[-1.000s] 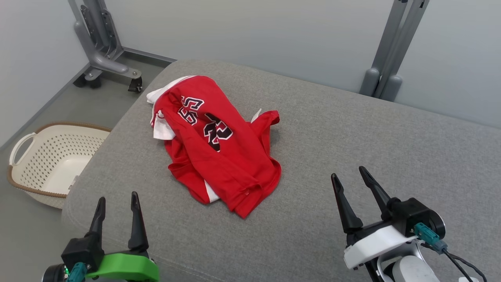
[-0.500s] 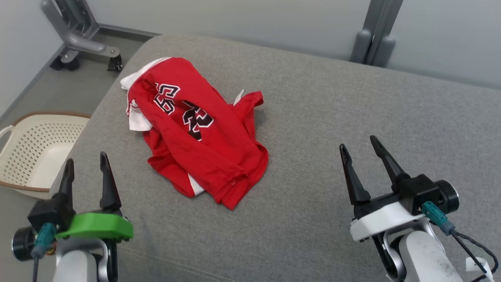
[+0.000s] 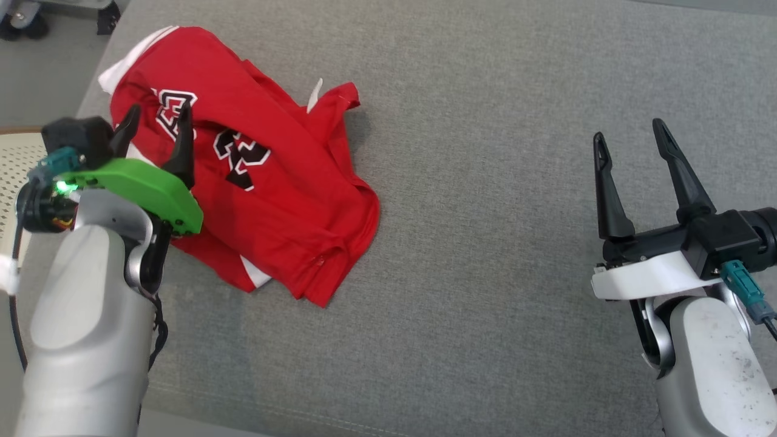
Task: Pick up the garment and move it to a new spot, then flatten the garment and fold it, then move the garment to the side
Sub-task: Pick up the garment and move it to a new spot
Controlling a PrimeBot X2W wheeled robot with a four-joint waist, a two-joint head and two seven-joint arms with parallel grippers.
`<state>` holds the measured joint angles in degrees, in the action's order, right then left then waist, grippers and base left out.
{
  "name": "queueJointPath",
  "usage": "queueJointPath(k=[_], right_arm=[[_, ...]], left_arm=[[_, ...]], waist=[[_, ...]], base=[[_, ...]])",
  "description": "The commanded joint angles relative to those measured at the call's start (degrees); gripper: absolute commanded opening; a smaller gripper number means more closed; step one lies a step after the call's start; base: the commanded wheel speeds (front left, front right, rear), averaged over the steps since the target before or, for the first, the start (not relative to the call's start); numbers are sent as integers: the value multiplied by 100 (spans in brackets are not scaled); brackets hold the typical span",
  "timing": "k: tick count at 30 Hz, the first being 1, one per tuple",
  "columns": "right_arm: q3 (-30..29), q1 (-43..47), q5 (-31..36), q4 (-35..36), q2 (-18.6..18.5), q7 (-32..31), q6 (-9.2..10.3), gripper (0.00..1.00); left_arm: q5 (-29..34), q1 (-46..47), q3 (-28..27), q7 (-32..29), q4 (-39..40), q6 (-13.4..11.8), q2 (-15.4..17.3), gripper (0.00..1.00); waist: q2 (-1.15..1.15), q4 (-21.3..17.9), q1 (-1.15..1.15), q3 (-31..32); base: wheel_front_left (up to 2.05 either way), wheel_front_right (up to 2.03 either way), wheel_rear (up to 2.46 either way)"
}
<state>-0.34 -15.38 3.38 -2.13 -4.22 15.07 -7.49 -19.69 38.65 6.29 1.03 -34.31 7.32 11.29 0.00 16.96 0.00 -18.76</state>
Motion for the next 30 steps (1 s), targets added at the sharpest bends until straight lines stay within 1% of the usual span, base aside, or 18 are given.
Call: queueJointPath(k=[1, 3, 7, 12, 13, 14, 15, 18, 25, 27, 30], right_arm=[[-6, -85, 38, 46, -21, 16, 0, 100], [30, -123, 49, 74, -13, 16, 0, 100], [120, -151, 57, 94, 7, 16, -1, 100], [265, -108, 94, 53, 22, 16, 0, 100], [276, -99, 86, 40, 26, 16, -1, 100], [276, -92, 79, 30, 27, 16, 0, 100], [273, -84, 66, 18, 30, 17, 0, 100], [268, -41, 52, -39, 49, 16, -1, 100], [339, 88, -4, -264, 84, 16, -1, 100], [359, 140, -32, -323, 92, 17, 0, 100], [396, 240, 33, -419, 101, 17, 0, 100]], left_arm=[[-230, 270, 117, -205, -90, 15, 142, 100], [-462, 505, 238, -468, -265, 14, 317, 100], [-682, 876, 466, -864, -661, 16, 508, 100], [-778, 1132, 638, -984, -1066, 16, 674, 100], [-776, 1167, 689, -950, -1130, 16, 692, 71], [-775, 1187, 762, -917, -1152, 16, 706, 0], [-808, 1187, 864, -874, -1167, 17, 722, 0], [-924, 1209, 914, -596, -1238, 17, 821, 0], [-873, 1266, 879, 361, -1332, -5, 910, 0], [-836, 1247, 863, 689, -1241, -21, 919, 0], [-655, 1155, 993, 1180, -890, -7, 982, 0]], waist=[[0, -354, 0, -494], [0, -425, 0, -597], [0, -561, 0, -743], [0, -675, 0, -811], [0, -693, 0, -808], [0, -706, 0, -802], [0, -719, 0, -791], [0, -717, 0, -723], [0, -672, 0, -279], [0, -662, 0, -97], [0, -653, 0, 201]], base=[[0, 0, 0], [0, 0, 0], [0, 0, 0], [0, 0, 0], [0, 0, 0], [0, 0, 0], [0, 0, 0], [0, 0, 0], [0, 0, 0], [0, 0, 0], [0, 0, 0]])
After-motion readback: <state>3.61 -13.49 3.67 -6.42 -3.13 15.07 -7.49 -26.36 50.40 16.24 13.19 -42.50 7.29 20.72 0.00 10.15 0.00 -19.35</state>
